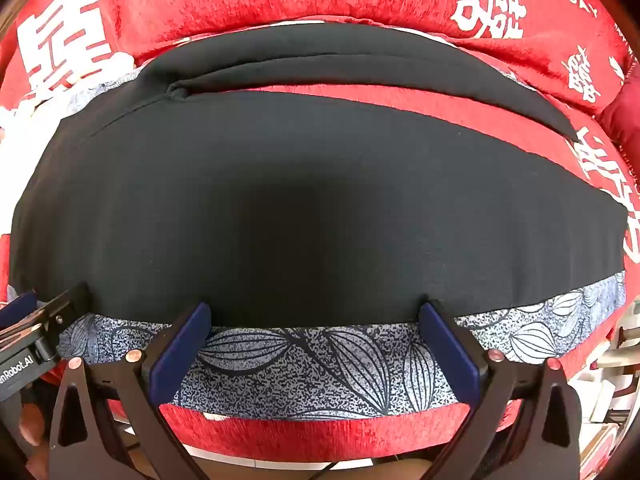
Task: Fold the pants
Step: 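Grip the patterned cuff band of the black pants with both grippers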
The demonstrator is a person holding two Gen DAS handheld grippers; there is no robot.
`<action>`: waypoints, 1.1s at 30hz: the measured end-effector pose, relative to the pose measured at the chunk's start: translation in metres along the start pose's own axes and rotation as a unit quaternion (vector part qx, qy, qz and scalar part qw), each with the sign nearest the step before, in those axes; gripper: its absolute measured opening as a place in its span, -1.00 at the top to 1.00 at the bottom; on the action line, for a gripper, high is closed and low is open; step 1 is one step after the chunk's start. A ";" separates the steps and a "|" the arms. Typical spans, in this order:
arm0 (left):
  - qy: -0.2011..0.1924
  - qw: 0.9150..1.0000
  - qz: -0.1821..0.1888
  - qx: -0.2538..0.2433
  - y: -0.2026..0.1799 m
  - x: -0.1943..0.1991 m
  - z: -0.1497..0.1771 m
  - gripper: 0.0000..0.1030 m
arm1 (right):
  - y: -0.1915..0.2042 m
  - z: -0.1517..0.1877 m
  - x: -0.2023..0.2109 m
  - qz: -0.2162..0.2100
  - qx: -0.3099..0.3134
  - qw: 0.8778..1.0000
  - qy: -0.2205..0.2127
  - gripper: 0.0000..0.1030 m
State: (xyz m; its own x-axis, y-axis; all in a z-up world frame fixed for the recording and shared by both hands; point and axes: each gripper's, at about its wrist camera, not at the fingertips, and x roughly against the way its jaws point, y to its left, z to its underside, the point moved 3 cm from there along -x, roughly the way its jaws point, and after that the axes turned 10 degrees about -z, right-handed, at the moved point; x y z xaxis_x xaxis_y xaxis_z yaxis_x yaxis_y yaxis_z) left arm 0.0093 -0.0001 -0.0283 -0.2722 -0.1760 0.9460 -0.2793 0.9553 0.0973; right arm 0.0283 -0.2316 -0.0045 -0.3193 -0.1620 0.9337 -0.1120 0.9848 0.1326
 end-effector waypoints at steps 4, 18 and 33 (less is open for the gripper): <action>-0.005 1.000 -0.003 0.001 -0.003 0.004 0.002 -1.00 | 0.000 0.001 -0.001 -0.001 0.000 1.000 -0.001 -1.00; -0.023 1.000 0.007 0.001 0.006 0.010 -0.003 -1.00 | 0.002 0.004 0.001 -0.001 0.002 1.000 -0.006 -1.00; -0.049 0.999 -0.014 -0.009 0.020 0.039 -0.025 -1.00 | 0.011 -0.003 0.013 -0.027 0.012 1.000 -0.009 -1.00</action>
State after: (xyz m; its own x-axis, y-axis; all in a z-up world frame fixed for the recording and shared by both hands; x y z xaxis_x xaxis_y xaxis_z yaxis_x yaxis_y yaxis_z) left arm 0.0158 0.0182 0.0183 -0.3538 -0.2246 0.9080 -0.2723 0.9534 0.1298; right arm 0.0254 -0.2231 0.0103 -0.3290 -0.2154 0.9194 -0.1525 0.9730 0.1733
